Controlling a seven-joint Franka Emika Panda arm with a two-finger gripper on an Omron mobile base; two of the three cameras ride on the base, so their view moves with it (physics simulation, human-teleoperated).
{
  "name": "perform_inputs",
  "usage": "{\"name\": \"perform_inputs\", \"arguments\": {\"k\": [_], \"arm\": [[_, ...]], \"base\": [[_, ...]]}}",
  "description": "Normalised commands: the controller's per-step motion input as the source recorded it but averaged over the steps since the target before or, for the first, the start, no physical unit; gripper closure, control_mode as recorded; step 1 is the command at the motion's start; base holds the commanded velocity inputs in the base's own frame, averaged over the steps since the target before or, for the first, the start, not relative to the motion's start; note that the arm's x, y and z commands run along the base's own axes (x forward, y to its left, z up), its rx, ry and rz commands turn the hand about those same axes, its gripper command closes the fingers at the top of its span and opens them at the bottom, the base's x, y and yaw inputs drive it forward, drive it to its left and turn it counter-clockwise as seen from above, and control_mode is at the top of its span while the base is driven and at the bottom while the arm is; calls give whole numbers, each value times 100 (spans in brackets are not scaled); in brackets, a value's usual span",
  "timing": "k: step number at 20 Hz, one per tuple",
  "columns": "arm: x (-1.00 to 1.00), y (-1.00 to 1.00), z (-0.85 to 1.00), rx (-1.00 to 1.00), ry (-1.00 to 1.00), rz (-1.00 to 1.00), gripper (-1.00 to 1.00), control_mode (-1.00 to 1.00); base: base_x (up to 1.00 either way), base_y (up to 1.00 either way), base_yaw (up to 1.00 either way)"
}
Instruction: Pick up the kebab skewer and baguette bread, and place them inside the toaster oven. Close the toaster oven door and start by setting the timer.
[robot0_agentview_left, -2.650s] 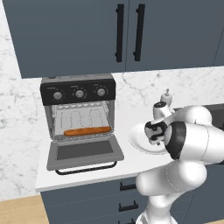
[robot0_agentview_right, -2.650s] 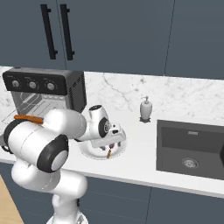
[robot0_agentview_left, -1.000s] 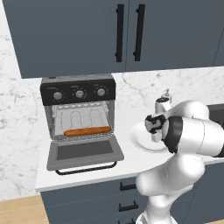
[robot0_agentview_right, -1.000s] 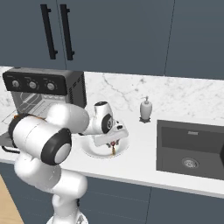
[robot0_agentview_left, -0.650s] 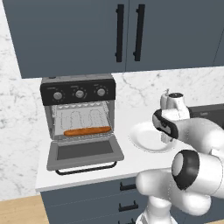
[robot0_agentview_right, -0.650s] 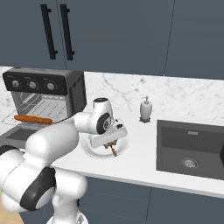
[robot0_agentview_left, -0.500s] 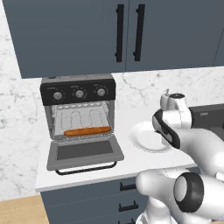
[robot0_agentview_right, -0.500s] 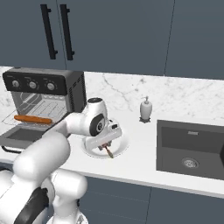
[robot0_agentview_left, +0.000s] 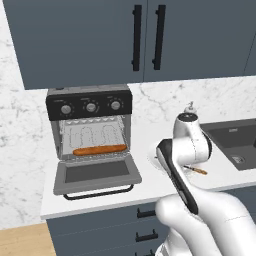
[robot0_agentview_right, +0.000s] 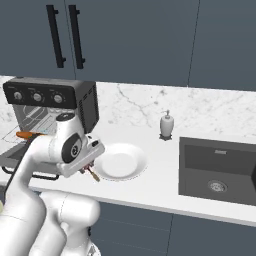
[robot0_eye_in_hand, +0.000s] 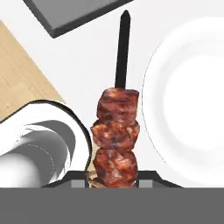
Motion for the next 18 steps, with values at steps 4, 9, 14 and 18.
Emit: {"name": "perform_inputs", "arguments": {"k": [4,9,14,18], "arm": [[-3,100,61,0,-2,19,100,-100],[2,100,61,0,-12,20,100,-100],[32,100,67,0,-15,15,100,-100],[24,91,54,-3,-22,20,100,-100]], "base": [[0,0,0],[0,0,0],[0,0,0],[0,0,0]]}}
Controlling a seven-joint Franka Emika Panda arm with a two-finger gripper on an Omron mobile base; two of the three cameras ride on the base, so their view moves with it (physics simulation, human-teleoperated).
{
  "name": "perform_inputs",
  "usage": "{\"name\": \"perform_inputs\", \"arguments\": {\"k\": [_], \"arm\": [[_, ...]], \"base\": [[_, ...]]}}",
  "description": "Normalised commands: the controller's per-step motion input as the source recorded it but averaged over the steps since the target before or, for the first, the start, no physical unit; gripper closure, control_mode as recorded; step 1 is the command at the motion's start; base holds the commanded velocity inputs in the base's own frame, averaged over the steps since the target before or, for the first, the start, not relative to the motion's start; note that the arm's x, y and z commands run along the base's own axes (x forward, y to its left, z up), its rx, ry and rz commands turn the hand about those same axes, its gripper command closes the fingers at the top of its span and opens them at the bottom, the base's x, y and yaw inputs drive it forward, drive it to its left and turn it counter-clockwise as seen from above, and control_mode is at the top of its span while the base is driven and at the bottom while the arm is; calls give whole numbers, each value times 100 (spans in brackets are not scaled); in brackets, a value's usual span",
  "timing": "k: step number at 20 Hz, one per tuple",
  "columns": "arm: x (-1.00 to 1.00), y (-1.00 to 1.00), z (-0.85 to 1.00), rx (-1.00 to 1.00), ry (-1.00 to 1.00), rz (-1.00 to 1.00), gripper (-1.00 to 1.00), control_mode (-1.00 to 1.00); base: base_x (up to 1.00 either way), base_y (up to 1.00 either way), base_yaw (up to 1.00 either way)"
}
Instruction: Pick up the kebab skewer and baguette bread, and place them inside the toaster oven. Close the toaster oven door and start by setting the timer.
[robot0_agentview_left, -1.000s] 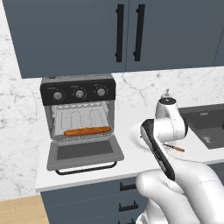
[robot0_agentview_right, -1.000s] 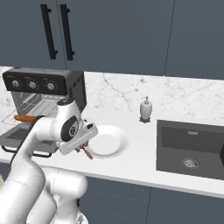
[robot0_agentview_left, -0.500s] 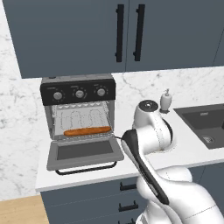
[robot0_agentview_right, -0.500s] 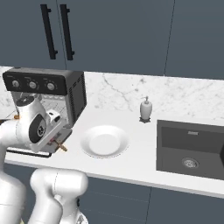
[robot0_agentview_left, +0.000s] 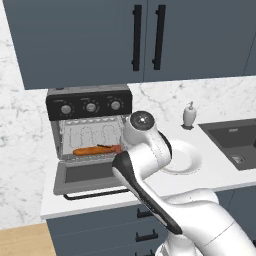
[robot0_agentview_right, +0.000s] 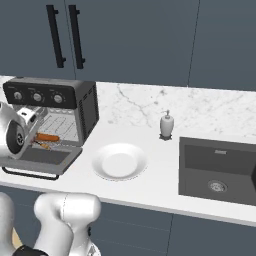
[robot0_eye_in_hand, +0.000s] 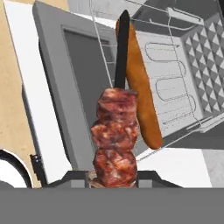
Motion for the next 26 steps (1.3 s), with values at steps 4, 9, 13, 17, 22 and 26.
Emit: {"name": "perform_inputs", "arguments": {"k": [4,9,13,17,22,26], "arm": [[34,73,17,-6,-29,17,100,-100],[52,32,0,-4,-25,15,100,-100],[50,4,-12,-3,-18,11,100,-100],[40,2,0,0,-5,8,100,-100],[14,26,0,0,-1,4,100,-100],[6,33,-3,0,0,2,100,-100]], "base": [[0,0,0],[0,0,0],[0,0,0],[0,0,0],[0,0,0],[0,0,0]]}}
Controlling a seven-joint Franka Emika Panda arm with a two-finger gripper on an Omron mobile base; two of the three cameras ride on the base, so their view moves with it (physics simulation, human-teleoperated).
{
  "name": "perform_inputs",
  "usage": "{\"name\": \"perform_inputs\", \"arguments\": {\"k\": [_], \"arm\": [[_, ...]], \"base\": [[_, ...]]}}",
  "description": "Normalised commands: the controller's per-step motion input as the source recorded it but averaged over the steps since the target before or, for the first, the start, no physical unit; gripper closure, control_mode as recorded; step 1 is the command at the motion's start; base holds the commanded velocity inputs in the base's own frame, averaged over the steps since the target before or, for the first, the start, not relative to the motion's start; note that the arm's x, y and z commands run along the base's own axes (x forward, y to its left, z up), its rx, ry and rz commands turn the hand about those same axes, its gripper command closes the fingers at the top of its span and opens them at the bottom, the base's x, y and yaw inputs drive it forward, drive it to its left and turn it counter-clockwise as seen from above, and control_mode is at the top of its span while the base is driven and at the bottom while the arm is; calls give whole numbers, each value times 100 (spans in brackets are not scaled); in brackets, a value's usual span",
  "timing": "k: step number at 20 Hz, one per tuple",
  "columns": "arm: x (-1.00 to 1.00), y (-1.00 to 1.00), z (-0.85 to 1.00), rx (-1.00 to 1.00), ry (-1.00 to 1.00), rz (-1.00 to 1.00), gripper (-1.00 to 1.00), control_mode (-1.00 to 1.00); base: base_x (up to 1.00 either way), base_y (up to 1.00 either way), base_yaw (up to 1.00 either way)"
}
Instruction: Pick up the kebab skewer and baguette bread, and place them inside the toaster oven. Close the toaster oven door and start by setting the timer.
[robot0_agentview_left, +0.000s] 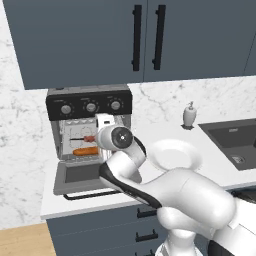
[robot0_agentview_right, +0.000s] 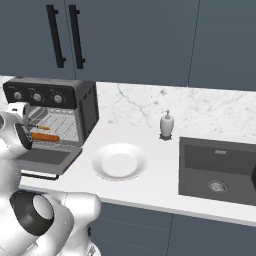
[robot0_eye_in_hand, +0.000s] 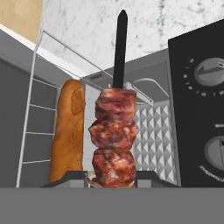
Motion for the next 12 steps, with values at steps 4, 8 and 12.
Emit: {"name": "perform_inputs", "arguments": {"k": [4,8,12], "arm": [[18,20,-6,0,0,1,100,-100],[12,0,-10,0,0,0,100,-100],[14,0,-11,0,0,0,100,-100]], "base": [[0,0,0],[0,0,0],[0,0,0]]}}
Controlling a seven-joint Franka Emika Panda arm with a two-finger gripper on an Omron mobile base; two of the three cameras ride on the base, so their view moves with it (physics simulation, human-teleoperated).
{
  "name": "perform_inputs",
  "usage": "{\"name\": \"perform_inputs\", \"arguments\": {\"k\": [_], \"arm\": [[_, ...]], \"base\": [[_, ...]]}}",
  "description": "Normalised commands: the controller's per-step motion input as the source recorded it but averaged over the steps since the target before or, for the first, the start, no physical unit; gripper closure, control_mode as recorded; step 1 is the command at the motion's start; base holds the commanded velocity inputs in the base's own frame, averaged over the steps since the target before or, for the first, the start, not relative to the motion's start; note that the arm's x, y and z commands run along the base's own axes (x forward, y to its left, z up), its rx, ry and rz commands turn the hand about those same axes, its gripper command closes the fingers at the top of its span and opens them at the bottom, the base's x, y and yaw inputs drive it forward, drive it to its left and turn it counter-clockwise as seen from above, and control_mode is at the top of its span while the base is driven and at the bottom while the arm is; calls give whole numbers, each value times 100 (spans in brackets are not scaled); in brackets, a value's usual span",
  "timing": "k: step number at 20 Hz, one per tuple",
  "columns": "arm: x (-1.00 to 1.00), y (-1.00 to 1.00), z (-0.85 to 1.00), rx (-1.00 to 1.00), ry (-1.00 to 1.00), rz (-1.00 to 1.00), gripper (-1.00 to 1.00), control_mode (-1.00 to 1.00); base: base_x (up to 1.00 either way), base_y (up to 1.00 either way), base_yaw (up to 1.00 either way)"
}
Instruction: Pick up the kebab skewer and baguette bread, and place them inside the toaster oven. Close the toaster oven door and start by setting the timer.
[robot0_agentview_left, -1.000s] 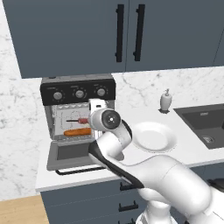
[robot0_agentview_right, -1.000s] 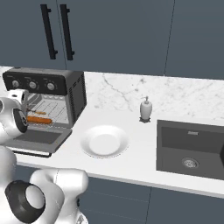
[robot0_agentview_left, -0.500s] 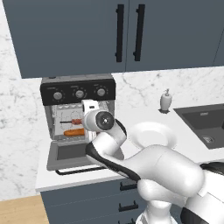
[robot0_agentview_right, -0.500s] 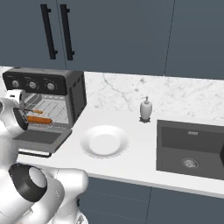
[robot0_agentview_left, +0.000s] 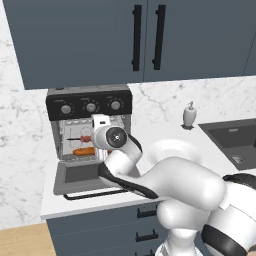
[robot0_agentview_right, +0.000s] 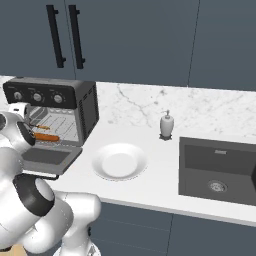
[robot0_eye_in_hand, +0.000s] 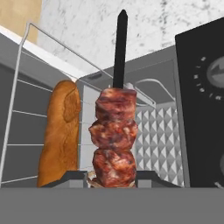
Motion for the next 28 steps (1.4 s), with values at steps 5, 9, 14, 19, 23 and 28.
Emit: {"name": "perform_inputs", "arguments": {"k": [5,9,14,19,23,28], "arm": [[12,0,-12,0,0,0,100,-100],[7,0,-16,0,0,0,100,-100],[8,-1,-13,0,0,0,100,-100],[9,-5,-8,0,0,0,100,-100],[10,-2,-4,0,0,0,100,-100],[9,0,0,0,0,0,100,-100]], "base": [[0,0,0],[0,0,0],[0,0,0],[0,0,0],[0,0,0],[0,0,0]]}}
